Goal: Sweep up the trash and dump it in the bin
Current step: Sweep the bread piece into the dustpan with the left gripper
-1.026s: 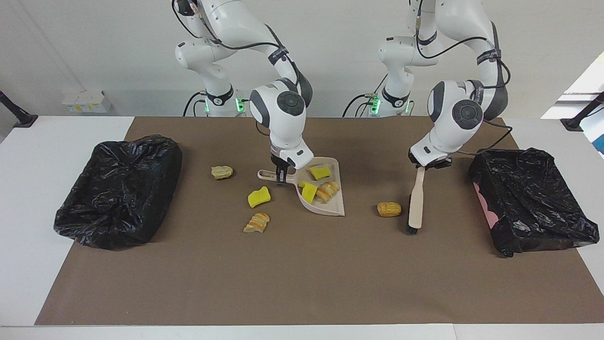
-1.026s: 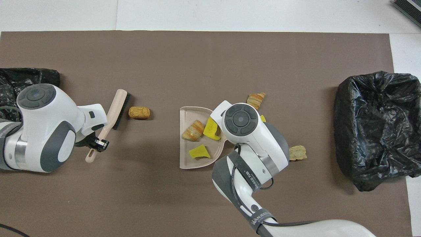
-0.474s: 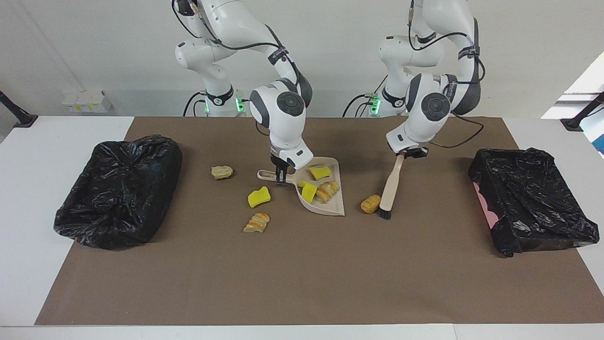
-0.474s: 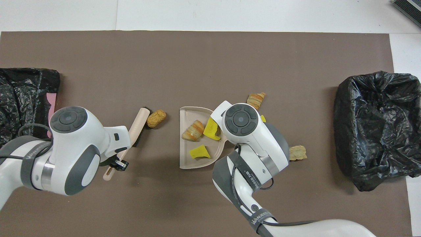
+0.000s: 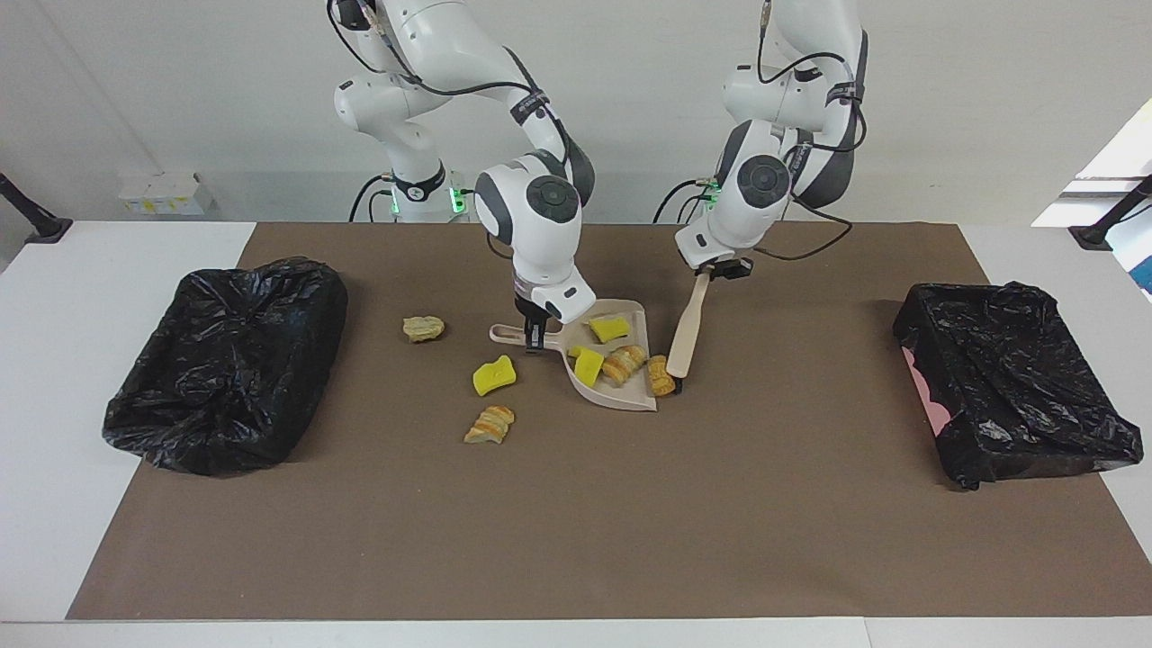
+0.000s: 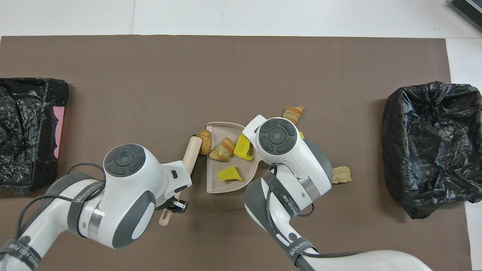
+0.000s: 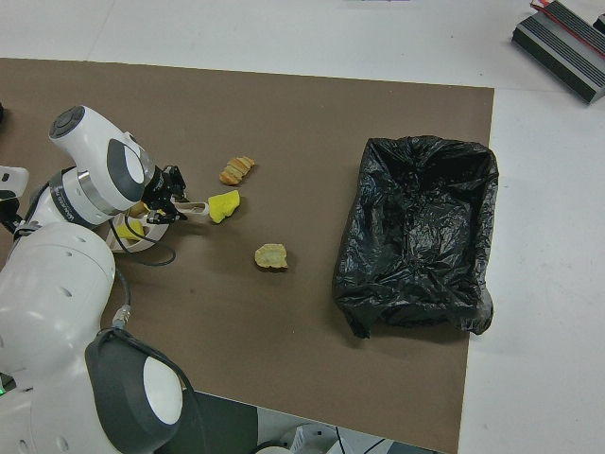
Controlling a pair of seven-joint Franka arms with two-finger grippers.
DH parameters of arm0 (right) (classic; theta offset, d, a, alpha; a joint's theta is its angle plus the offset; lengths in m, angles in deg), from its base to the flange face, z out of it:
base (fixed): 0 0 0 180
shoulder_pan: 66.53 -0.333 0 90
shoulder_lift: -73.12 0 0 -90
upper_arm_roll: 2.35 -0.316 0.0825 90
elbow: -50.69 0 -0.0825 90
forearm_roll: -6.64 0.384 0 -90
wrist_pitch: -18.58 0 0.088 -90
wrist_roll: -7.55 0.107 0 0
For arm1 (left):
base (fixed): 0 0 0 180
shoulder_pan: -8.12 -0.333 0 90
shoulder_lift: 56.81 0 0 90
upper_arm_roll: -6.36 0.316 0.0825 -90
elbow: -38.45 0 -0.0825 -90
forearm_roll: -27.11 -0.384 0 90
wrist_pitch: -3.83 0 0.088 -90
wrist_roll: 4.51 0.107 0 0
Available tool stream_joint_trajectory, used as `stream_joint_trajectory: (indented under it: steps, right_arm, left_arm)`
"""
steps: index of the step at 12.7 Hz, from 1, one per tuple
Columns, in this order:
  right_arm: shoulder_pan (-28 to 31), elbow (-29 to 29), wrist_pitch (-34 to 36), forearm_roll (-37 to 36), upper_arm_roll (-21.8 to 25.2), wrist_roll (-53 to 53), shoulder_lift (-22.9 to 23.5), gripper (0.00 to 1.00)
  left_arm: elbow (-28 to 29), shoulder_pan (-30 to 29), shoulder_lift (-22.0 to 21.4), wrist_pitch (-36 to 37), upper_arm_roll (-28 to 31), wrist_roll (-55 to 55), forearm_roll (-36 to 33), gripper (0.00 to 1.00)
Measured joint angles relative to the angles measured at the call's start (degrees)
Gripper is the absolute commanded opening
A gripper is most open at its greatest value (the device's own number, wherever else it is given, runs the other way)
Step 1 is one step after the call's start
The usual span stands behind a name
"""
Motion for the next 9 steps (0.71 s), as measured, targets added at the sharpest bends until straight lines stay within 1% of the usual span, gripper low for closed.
stream_joint_trajectory:
  steps: [3, 9]
  right_arm:
    - [0.3, 0.2, 0.0, 0.0, 0.0, 0.0, 0.0, 0.0]
    - [2.3, 0.2, 0.0, 0.0, 0.0, -0.5, -0.1, 0.0]
  left_arm:
    - [0.2, 4.1, -0.2, -1.9, -0.1, -5.3, 1.9, 0.0]
    - [0.1, 3.6, -0.2, -0.9, 1.4, -6.4, 2.1, 0.0]
